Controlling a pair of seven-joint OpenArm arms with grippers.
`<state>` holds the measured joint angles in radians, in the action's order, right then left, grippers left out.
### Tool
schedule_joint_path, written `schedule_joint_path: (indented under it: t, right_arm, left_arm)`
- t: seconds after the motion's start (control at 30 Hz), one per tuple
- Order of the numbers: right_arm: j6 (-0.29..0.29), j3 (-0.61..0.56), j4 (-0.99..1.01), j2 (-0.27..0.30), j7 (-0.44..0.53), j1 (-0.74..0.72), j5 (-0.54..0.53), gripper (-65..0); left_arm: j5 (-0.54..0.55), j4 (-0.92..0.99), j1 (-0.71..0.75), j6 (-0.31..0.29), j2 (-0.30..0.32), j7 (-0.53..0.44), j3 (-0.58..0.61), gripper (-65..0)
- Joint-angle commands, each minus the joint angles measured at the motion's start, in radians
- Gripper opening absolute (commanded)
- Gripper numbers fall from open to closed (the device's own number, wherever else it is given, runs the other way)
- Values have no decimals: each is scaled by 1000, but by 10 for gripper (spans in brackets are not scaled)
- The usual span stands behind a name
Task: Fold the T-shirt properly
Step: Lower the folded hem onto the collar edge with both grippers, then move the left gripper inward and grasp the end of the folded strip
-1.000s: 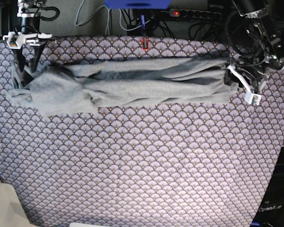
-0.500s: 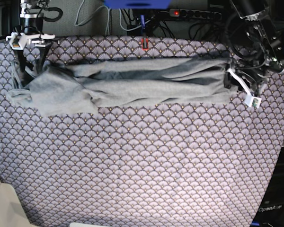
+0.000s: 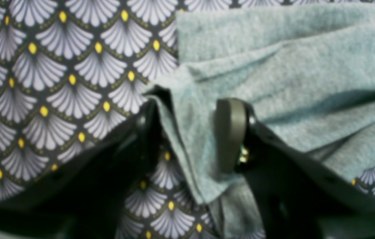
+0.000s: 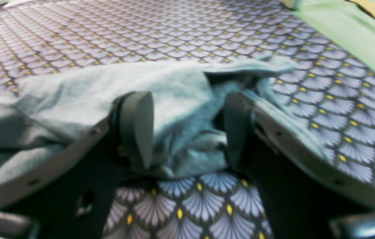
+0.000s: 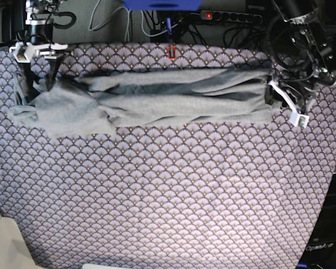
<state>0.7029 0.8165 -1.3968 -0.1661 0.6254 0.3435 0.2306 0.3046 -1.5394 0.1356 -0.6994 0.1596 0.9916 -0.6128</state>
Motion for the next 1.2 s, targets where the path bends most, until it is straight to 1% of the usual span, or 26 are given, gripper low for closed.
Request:
schedule_joint_path:
  t: [0.0,0.33,0.47,0.5,0.57,0.67,0.77,0.83,1.0,1.1,1.17]
  right_arm:
    - [-5,2,-16,9,37,1,-20,-300]
    - [-5,0,23,9,46,-8,-20,-301]
    - [-5,10,-28,9,38,-68,-20,-306]
    - [-5,16,-48,9,38,-82,-20,-315]
    - [-5,28,-83,9,38,-105,-20,-355]
    - [-5,25,-115,9,38,-128,-20,-439]
    - [-5,22,-103,9,37,-154,-20,-515]
    - [-5,20,-60,9,37,-176,-1,-552]
    - [-5,28,60,9,37,-263,155,-582]
    - [-5,28,122,9,37,-275,191,-588]
    - [-5,28,170,23,37,-275,200,-587]
  left_arm:
    - [18,-14,-9,1,4,-12,-3,-383]
    - [14,-16,-9,1,-1,-12,-3,-383]
    - [18,-22,-9,1,-1,-12,-3,-383]
    - [18,-25,-9,1,-1,-12,-3,-383]
    - [20,-28,-11,1,-1,-12,-3,-383]
    - [20,-28,-23,1,-1,-10,-3,-383]
    - [20,-28,-24,1,-1,-10,-3,-383]
    - [20,-28,-24,1,-1,-9,-3,-383]
    - [20,-28,-29,1,2,-3,-3,-383]
    - [18,-28,-29,1,5,-3,-3,-383]
    - [17,-28,-29,1,7,-3,-3,-383]
